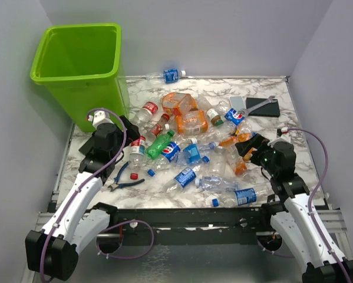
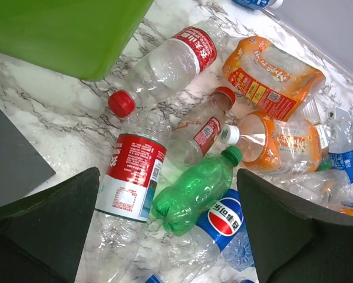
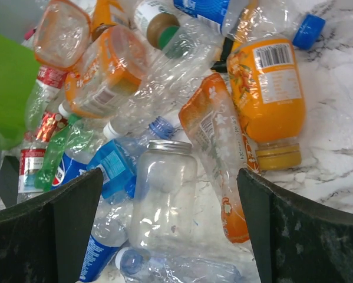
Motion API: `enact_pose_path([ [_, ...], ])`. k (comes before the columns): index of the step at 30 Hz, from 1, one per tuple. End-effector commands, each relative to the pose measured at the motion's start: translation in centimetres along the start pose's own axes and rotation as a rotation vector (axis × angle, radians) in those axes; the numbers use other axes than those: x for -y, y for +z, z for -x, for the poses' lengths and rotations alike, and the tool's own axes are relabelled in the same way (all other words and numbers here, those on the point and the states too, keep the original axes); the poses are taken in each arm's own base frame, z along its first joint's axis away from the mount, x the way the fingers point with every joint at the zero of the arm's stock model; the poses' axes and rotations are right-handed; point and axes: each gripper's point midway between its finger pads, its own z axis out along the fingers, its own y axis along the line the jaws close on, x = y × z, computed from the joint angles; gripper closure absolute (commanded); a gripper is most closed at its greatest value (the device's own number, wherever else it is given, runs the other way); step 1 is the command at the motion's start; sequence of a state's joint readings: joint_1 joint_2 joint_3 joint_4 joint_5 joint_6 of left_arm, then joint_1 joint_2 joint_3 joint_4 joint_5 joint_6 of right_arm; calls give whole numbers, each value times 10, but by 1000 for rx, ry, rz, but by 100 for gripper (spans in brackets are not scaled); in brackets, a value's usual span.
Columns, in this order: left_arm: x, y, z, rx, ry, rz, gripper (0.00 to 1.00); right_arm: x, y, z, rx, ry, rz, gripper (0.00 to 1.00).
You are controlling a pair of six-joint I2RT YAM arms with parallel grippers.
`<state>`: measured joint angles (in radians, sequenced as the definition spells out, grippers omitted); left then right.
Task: Put the plastic bottles in the bin
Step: Pick up the plastic bottle at the center of the board.
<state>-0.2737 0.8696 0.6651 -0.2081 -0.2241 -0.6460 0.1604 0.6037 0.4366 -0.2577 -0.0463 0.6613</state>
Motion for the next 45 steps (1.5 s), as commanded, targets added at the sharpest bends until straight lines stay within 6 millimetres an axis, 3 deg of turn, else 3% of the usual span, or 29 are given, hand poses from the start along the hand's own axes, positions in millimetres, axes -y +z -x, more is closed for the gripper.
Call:
enact_pose_path([
  [1,3,-4,2,-2,9,-12,1,-17,-13,-2,-51,-106,89,0],
  [4,7,-6,1,-11,54,-44,1,-26,-17,1,-53,-138,130,0],
  [9,30,-9,-8,-79,171,-160,1,-24,-12,16,-35,-162,65,1],
  [14,67,-11,-13,-68,301,-181,1,-38,1,28,-17,-215,-4,2],
  [18,101,-11,-26,-67,409,-185,1,-55,13,23,-5,-310,-127,3],
  [22,93,-6,-28,-31,402,-135,1,-43,20,29,69,-363,-340,0],
  [26,93,-13,-29,-3,376,-192,1,-18,34,6,-24,-440,-416,0],
  [29,104,-24,-34,-25,361,-289,1,1,36,-11,-102,-307,-370,0],
  [32,105,-26,-41,-46,367,-314,1,10,30,-19,-118,-204,-296,0],
  [37,102,-24,-46,-55,364,-296,1,33,20,-42,-220,-200,-383,5],
  [45,111,-28,-56,-94,374,-362,1,35,26,-67,-302,-171,-363,22],
])
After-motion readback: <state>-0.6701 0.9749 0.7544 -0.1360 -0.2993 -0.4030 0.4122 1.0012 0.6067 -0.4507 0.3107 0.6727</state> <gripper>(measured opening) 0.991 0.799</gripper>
